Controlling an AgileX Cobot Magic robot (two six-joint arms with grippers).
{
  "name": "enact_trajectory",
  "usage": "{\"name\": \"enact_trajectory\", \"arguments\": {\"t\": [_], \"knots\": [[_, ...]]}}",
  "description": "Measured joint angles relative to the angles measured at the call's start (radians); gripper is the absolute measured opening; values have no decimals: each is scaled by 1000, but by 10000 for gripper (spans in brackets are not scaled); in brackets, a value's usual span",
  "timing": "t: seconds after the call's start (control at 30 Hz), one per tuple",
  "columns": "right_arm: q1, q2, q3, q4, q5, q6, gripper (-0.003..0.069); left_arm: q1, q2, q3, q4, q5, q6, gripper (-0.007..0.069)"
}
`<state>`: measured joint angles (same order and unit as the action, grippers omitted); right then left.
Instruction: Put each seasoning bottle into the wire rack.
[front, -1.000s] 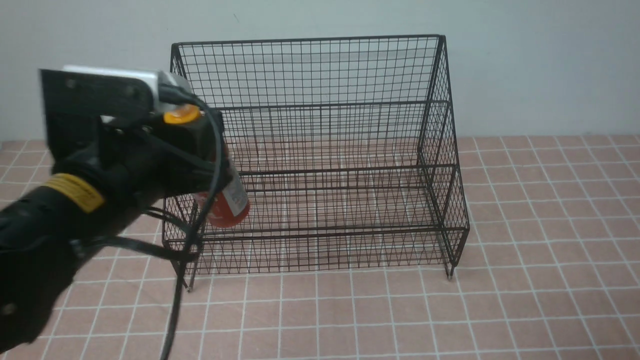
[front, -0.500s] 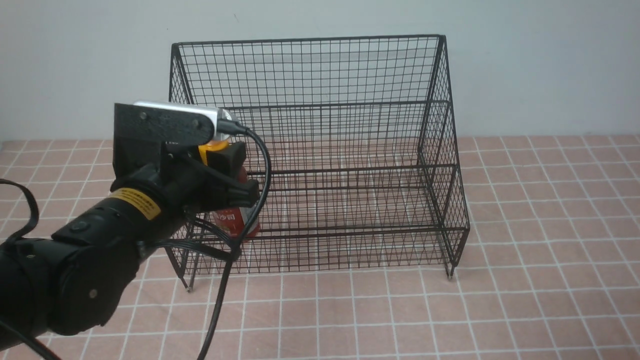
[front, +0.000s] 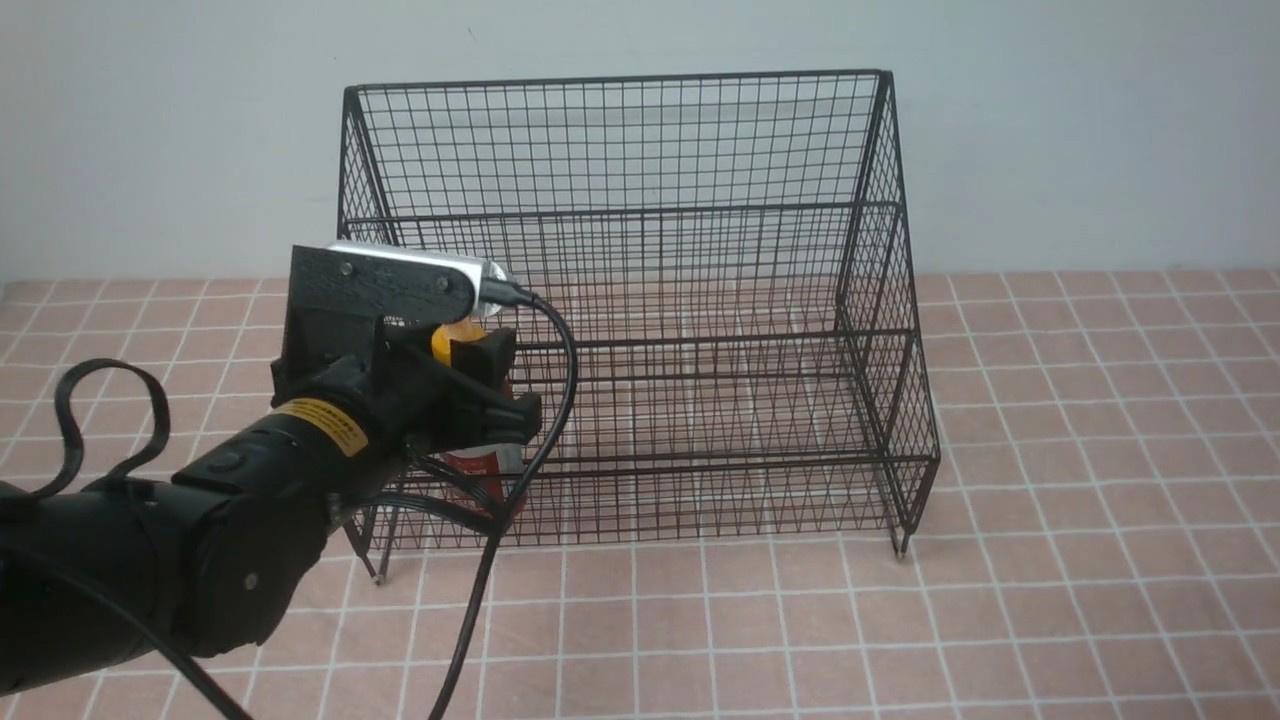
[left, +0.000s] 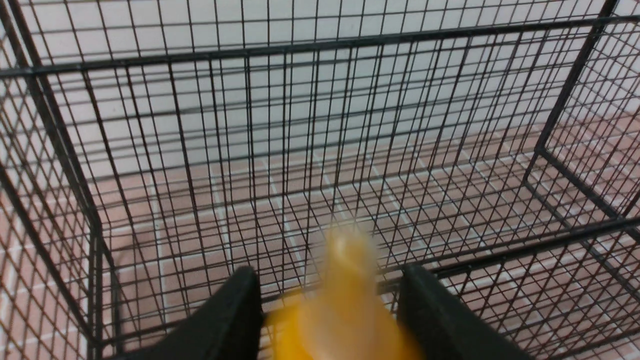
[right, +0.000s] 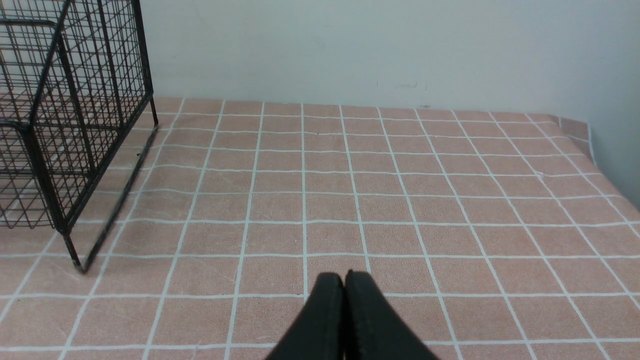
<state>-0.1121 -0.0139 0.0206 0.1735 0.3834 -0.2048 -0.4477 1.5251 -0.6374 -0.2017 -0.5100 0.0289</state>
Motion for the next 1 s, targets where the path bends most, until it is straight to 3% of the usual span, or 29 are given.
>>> {"name": "enact_trajectory", "arguments": {"t": [0.3,0.67,0.77,0.9,1.0], "knots": [[0,0,0,0,0,0,-15,-2,-29,-3,0,18,15,427],[0,0,0,0,0,0,-15,-2,-350,-3,0,352,147,409],[0,0,0,0,0,0,-15,-2,-464,-3,0,427,149,349],[0,0,0,0,0,0,-15,-2,-670,-3,-37,578,149,104],[0,0,0,0,0,0,-15,-2,-762,-3,-60,676,150,22]]}}
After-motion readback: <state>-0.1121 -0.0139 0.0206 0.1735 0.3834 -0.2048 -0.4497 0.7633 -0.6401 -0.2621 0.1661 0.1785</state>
